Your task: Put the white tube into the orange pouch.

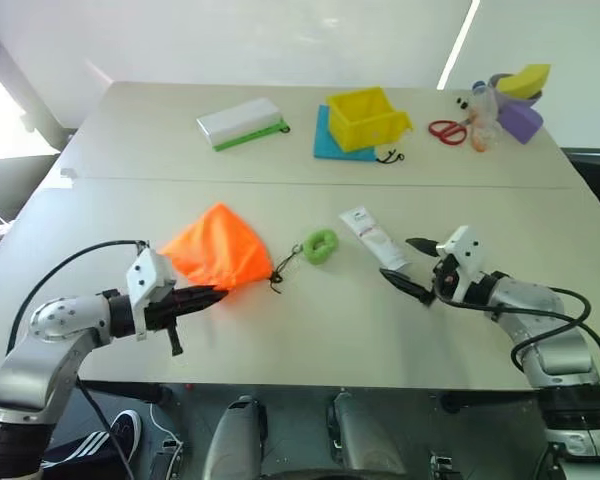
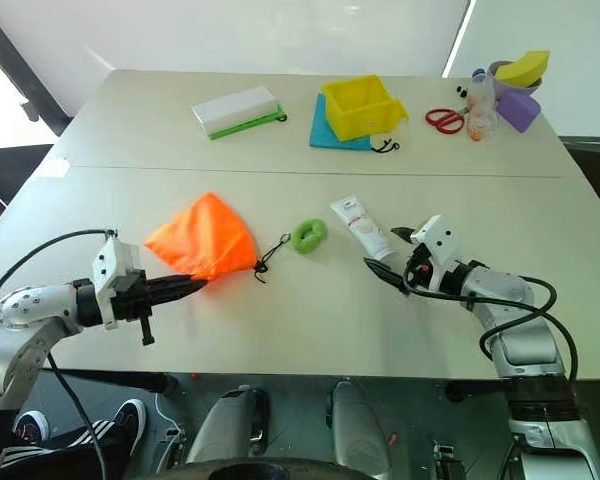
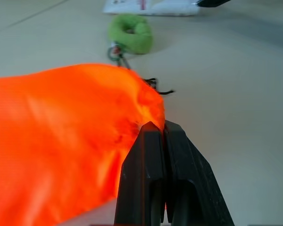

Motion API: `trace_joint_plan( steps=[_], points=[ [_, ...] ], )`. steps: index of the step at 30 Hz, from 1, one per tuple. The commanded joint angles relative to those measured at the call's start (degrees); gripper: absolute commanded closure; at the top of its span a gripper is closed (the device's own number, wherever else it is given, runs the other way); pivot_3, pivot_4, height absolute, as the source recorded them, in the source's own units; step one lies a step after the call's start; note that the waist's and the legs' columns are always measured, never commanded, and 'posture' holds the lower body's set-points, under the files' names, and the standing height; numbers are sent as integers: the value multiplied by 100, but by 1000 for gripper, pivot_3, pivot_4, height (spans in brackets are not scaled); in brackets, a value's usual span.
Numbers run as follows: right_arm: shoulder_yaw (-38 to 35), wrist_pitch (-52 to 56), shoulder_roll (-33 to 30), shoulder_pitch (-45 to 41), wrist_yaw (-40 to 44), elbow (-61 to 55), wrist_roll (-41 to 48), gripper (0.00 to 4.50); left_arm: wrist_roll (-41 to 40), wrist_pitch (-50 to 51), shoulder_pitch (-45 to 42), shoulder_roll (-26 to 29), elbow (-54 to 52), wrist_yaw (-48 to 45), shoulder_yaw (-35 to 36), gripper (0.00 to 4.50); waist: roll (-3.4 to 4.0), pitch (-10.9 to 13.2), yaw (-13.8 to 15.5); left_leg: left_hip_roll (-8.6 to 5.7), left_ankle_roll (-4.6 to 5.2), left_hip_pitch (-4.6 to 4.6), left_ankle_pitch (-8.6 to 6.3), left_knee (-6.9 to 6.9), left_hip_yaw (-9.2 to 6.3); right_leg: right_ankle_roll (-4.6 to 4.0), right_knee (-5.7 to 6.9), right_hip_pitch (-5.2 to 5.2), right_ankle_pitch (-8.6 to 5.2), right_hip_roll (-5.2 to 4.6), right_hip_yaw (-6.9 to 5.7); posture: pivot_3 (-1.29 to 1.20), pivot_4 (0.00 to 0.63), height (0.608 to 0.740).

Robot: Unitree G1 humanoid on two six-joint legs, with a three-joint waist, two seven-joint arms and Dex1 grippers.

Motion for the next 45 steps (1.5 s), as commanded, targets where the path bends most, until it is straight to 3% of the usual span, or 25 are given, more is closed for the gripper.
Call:
trace_joint_plan(
  steps=[1, 10, 13, 17, 23, 31, 35, 39, 45],
  points=[
    [-57, 211, 113, -138, -270, -31, -34, 0, 165, -172, -111, -232, -70, 290, -108, 4474, 0, 0, -1, 0, 0, 0, 0, 0, 0, 0, 0, 0, 0, 0, 0, 0, 150, 740],
    [39, 903, 110, -109, -440, -131, -51, 0, 235, -108, -137, -475, -261, 485, -362, 4474, 0, 0, -8, 0, 0, -1, 0, -1, -1, 1, 1, -1, 1, 2, 0, 0, 150, 740],
    [-1, 1003, 175, -212, -510, -83, -20, 816, 238, -116, -194, -462, -180, 501, -349, 4500, 0, 0, -9, 0, 0, 0, 0, -1, -1, 1, 1, -1, 1, 2, 0, 0, 150, 740],
    [38, 1023, 168, -251, -479, -78, -32, 2693, 257, -122, -234, -455, -150, 511, -360, 4500, 0, 0, -10, 0, 0, -1, 0, -1, 0, 1, 0, 0, 1, 2, 0, 0, 150, 740],
    [-112, 891, -36, -30, -93, -494, 150, 2689, 231, -46, -232, -468, -216, 582, -350, 4500, 0, 0, -2, 0, 0, -1, 0, -1, -1, 2, 0, -1, 1, 2, 0, 0, 150, 740],
    [-684, 2214, -1054, 1229, 1417, -2592, 2202, 2689, 138, 75, -162, -410, -374, 597, -277, 4500, 0, 1, 13, 2, 1, -5, 0, -2, -7, 6, -2, 0, -1, 2, -2, 0, 150, 740],
    [-454, 2485, -1334, 1473, 1531, -3269, 2552, 2689, 12, 243, -221, -373, -427, 606, -188, 4500, -3, -1, -12, 3, 0, 3, 0, 1, -5, 0, -3, 7, -1, 1, 0, 0, 150, 740],
    [596, 2239, -868, 995, 962, -3197, 1749, 2689, -247, 593, -299, -247, -603, 579, -80, 4500, -7, -2, -29, 7, 0, 8, 0, 1, -10, -9, -2, 5, 4, 14, -1, 0, 150, 740],
    [1385, 1883, -423, 611, 700, -2702, 1054, 2689, -460, 884, -322, -173, -891, 667, 12, 4500, -3, 0, 11, 2, 1, -7, 0, 0, -6, -5, -8, -9, 1, 2, -1, 0, 150, 740]
  ],
)
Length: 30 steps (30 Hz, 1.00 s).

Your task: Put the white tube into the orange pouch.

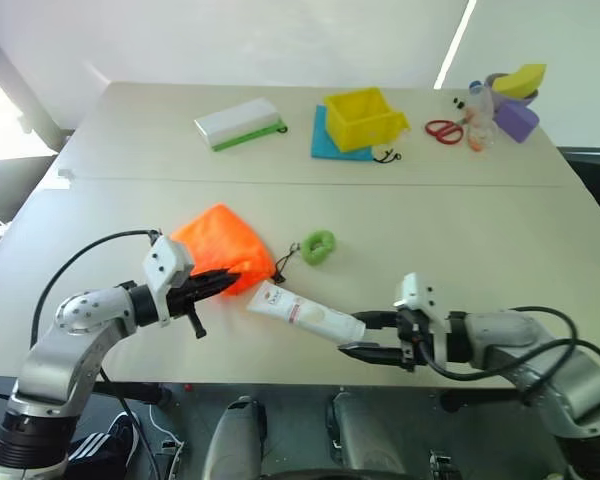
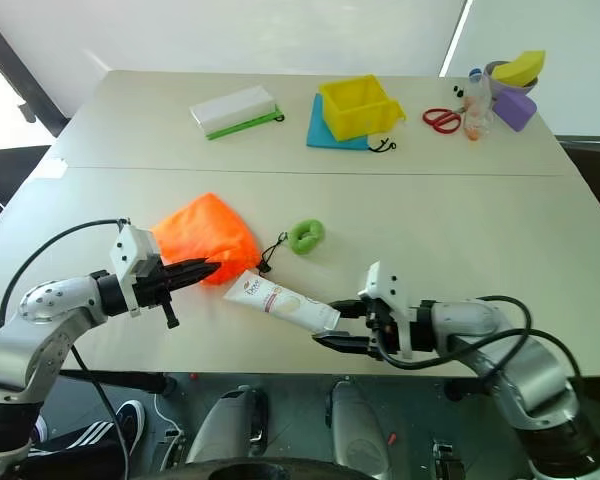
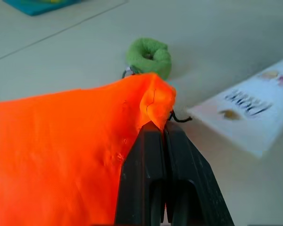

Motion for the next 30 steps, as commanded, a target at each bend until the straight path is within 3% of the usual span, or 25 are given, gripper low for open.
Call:
trace_joint_plan(
  steps=[1, 9, 14, 30],
  points=[
    [303, -412, 102, -137, -27, 110, -375, 2689, -196, 160, -32, 93, -366, 24, 184, 4500, -2, -1, 7, -2, 0, -2, 0, 0, 2, 3, -2, 0, -2, -3, 0, 0, 150, 740],
    [276, -529, 755, -559, -369, 534, -421, 2689, -253, 228, 120, 167, -518, 3, 183, 4500, -3, 0, -13, 1, 0, -1, 0, -1, 0, 3, 2, 0, 0, 3, -1, 0, 150, 740],
    [754, -700, 697, -671, -229, 649, -852, 2689, -214, 220, 85, 45, -532, 117, 73, 4500, -3, 0, -8, 0, 0, 1, 0, -1, -1, 2, 3, 0, -1, 3, -1, 0, 150, 740],
    [1473, -1010, 1957, -1937, -568, 1839, -1621, 2689, -203, 222, 281, -81, -691, 273, -73, 4500, -2, 0, -26, 0, 0, 0, 0, -1, 1, 2, 4, 0, 0, 1, -1, 0, 150, 740]
  ],
)
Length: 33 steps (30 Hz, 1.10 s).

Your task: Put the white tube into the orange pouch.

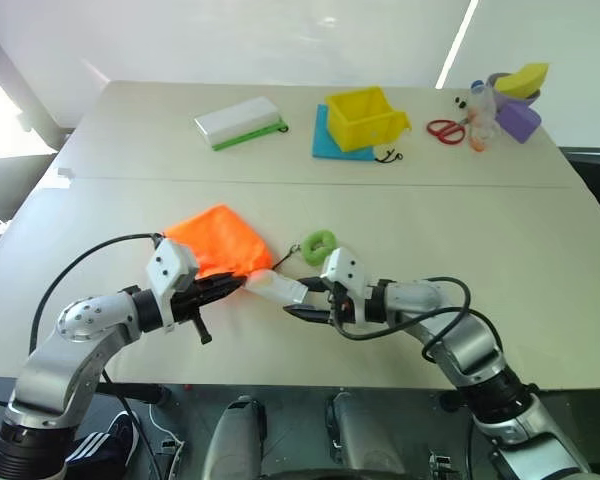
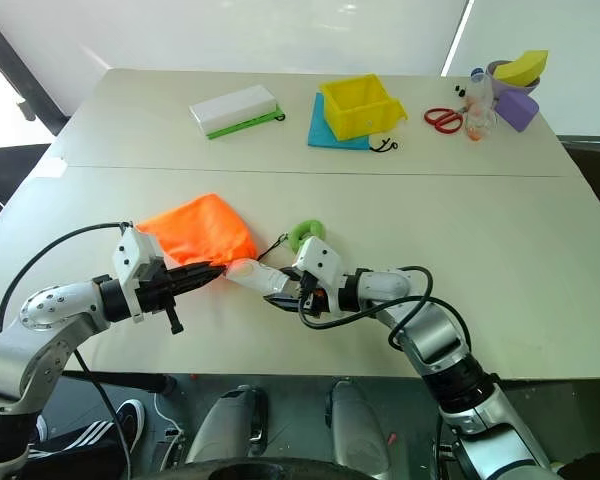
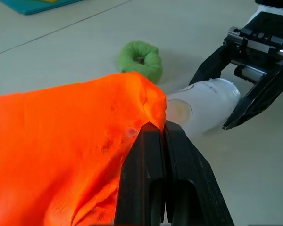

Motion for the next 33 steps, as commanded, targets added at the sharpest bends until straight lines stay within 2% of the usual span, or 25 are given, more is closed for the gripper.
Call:
trace_joint_plan(
  steps=[1, 10, 17, 20, 26, 33],
  points=[
    [76, -184, 361, -348, -92, 213, -107, 2689, -58, -11, 13, -31, -318, 28, -28, 4500, 0, 0, -10, 0, 0, 0, 0, 0, 0, 0, 1, 0, 0, 0, 0, 0, 150, 740],
    [-239, -177, 364, -458, 94, 374, -29, 2689, -89, 59, 40, 79, -284, -12, 37, 4500, 0, 0, 1, 0, 0, -1, 0, 0, 1, 0, 2, -1, 0, -2, -1, 0, 150, 740],
    [-659, 180, -139, -221, 568, 92, 436, 2689, -125, 76, 91, 181, -250, -112, 178, 4500, 1, 1, 20, 0, 0, -1, 0, 0, -1, 0, 1, 0, 0, -3, -2, 0, 150, 740],
    [-800, 316, 185, -267, 239, 132, 567, 2689, -149, 86, 58, 182, -243, -116, 149, 4500, 1, 1, -28, 0, 0, -1, 0, 0, 0, 0, 1, -1, 0, -2, -1, 0, 150, 740],
    [-230, 450, 493, -246, 113, -59, 355, 2689, -150, 135, 25, -2, -360, 83, -29, 4500, 2, 1, -68, 7, 0, 2, 0, -4, -5, -2, 7, -3, 1, 9, -2, 0, 150, 740],
    [123, -30, 605, -555, -322, 551, -439, 2689, -133, 110, -28, -39, -345, 123, 11, 4500, 1, 1, -116, -2, -1, 0, 0, -2, 0, -2, 3, -2, 2, -4, -1, 0, 150, 740]
  ],
)
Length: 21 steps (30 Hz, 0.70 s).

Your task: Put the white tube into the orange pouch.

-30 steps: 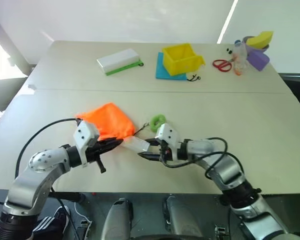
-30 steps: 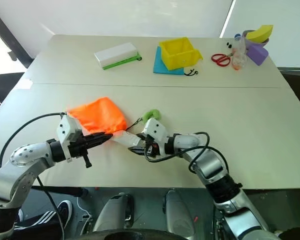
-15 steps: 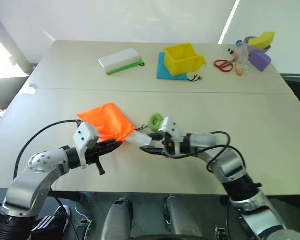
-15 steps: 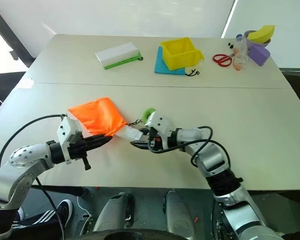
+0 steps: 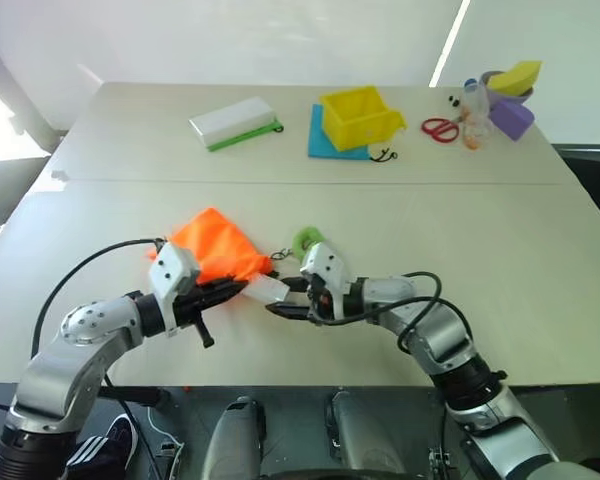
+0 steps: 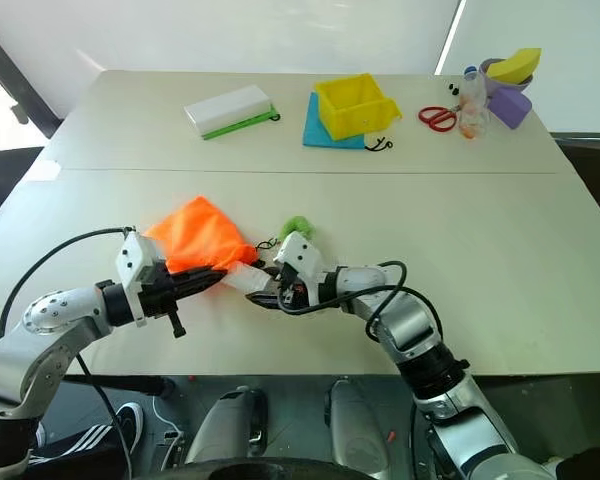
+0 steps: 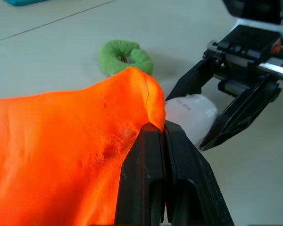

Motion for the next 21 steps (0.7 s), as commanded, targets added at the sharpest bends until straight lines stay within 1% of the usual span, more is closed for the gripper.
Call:
trace_joint_plan(
  steps=[1, 4, 7, 12, 15, 21],
  points=[
    [1, -451, 45, -243, -131, 68, -297, 2689, -42, -47, -60, 11, -273, 19, 49, 4500, 0, 0, -4, 0, 0, 0, 0, 0, -1, 0, 0, 0, 0, 1, 0, 0, 150, 740],
    [-122, -442, 221, -367, -192, 105, -236, 2689, -38, -50, -59, 1, -272, 29, 42, 4500, 0, 0, -14, 2, 0, 0, 0, -1, -3, 0, 0, -1, 0, 6, -1, 0, 150, 740],
    [-80, -408, 369, -471, -129, 83, -174, 2689, -21, -68, -33, -21, -283, 36, 3, 4500, 0, 0, -32, 3, 0, 0, 0, -2, -3, 1, 1, -2, 0, 7, -1, 0, 150, 740],
    [379, -630, 528, -630, -67, 357, -551, 2689, -3, -85, -34, -48, -273, 30, -41, 4500, 0, 0, -29, 4, 0, 0, 0, -2, -3, 1, 1, -2, 0, 6, -1, 0, 150, 740],
    [468, -755, 637, -710, -70, 570, -681, 2689, -9, -84, -35, -68, -288, 42, -53, 4500, 1, 0, -29, 4, 0, 0, 0, -2, -2, 0, 0, -2, 0, 5, -1, 0, 150, 740],
    [202, -750, 1061, -946, -418, 1018, -720, 2689, -34, -46, 25, -104, -372, 69, -57, 4500, 1, 0, -33, 4, 0, 0, 0, -2, -2, 0, 1, -2, 0, 4, -1, 0, 150, 740]
  ],
)
